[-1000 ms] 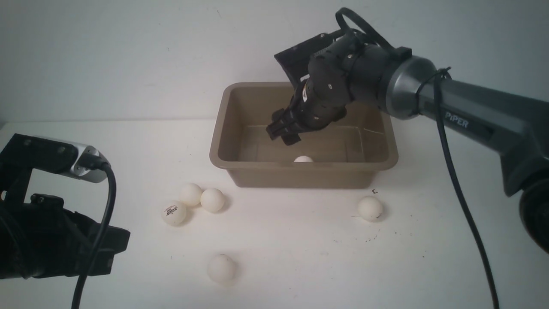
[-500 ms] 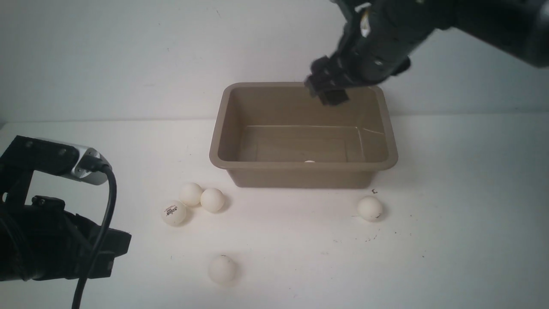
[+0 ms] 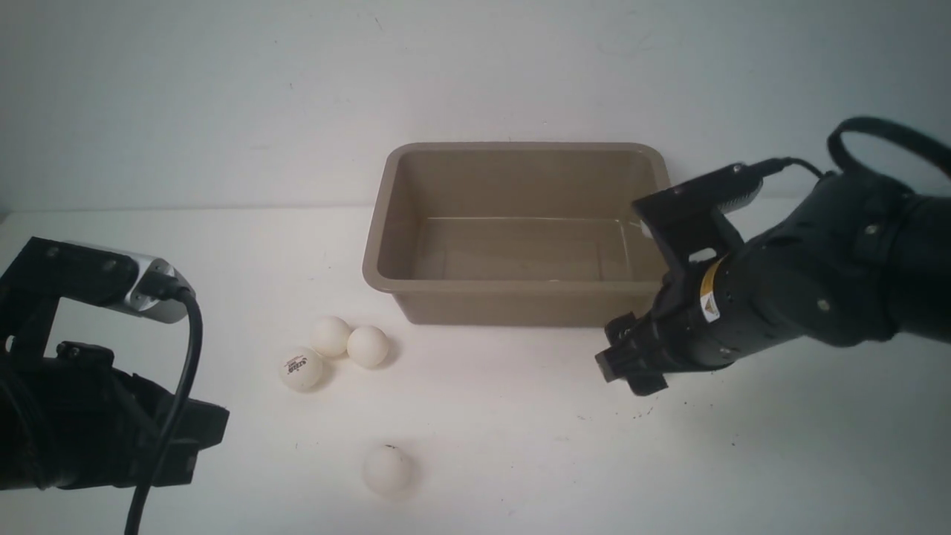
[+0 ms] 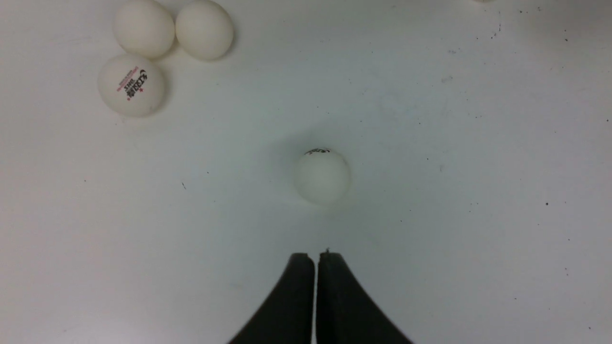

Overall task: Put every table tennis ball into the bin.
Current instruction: Use the right arm to clamp the table tennis ball closest to it

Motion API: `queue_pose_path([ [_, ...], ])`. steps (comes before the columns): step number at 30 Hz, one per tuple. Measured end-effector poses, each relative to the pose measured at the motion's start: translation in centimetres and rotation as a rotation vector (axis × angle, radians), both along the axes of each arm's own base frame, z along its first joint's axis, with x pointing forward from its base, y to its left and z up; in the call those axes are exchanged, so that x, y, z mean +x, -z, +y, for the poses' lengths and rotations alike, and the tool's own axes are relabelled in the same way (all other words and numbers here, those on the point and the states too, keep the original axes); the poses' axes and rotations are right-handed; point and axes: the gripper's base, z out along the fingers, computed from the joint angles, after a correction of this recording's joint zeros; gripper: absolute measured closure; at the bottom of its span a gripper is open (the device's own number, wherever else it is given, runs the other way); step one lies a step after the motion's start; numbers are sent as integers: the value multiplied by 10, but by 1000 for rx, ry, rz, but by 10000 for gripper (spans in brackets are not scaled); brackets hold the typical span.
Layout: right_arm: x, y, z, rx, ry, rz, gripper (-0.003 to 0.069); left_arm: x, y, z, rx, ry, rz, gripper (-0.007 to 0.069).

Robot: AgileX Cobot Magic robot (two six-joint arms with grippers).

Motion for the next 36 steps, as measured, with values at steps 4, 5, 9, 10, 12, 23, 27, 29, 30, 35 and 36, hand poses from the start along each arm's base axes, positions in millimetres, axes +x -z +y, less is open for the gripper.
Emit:
queue_pose_path([
  [4,9,18,4,-19,6,-6,113,-1,0,0,-2,6,7,628],
  [5,10,20,4,-23,7,-7,113,-1,0,0,-2,6,7,628],
  [9,18,37,6,-58,10,-9,113,-1,0,0,-2,6,7,628],
  [10,18,38,6,-61,10,-9,113,-1,0,0,-2,6,7,628],
  [12,23,49,7,-88,5,-11,113,-1,0,0,-2,6,7,628],
  [23,40,59,-5,-39,56,-50,113,-1,0,0,-2,7,8,628],
  [27,43,62,-6,-33,57,-50,113,-1,0,0,-2,7,8,628],
  [29,44,68,-5,-30,53,-43,114,-1,0,0,-2,7,8,628],
  [30,45,70,-4,-29,52,-39,116,-1,0,0,-2,7,8,628],
  [35,51,79,0,-31,58,-22,138,-1,0,0,-2,7,8,628],
  [36,52,80,0,-30,58,-23,141,-1,0,0,-2,7,8,628],
])
